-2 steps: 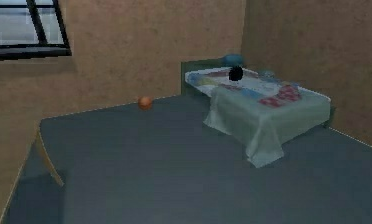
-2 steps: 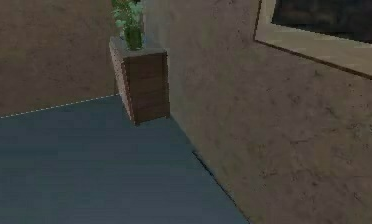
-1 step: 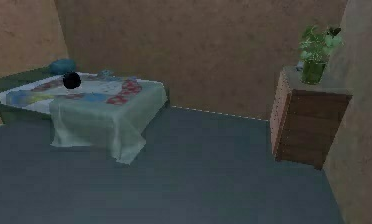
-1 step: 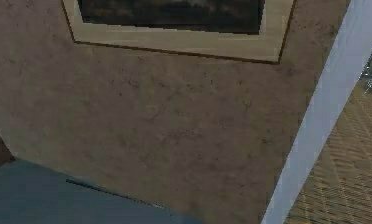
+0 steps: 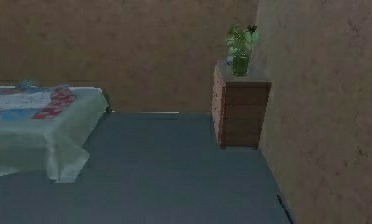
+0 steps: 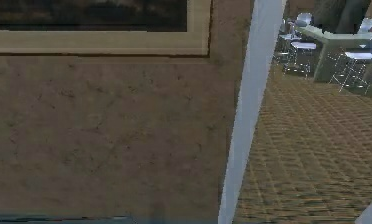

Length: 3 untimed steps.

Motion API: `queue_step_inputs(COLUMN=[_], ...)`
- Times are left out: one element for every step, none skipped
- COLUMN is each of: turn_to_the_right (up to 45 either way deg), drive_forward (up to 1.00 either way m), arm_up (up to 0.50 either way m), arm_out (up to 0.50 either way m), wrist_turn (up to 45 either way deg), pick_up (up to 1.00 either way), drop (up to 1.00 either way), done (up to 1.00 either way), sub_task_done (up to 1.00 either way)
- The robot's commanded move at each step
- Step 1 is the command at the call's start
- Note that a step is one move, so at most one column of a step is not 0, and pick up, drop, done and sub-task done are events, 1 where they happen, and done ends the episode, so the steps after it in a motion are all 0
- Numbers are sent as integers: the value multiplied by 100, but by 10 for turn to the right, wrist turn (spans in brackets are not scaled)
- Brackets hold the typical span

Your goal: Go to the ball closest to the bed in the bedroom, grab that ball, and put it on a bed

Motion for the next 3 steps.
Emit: queue_step_inputs(turn_to_the_right=[0, -330, 0], drive_forward=[20, 0, 95], arm_up=[0, 0, 0], arm_out=[0, 0, 0], wrist_turn=[0, 0, 0], pick_up=[0, 0, 0], drop=[0, 0, 0], done=[0, 0, 0], sub_task_done=[0, 0, 0])
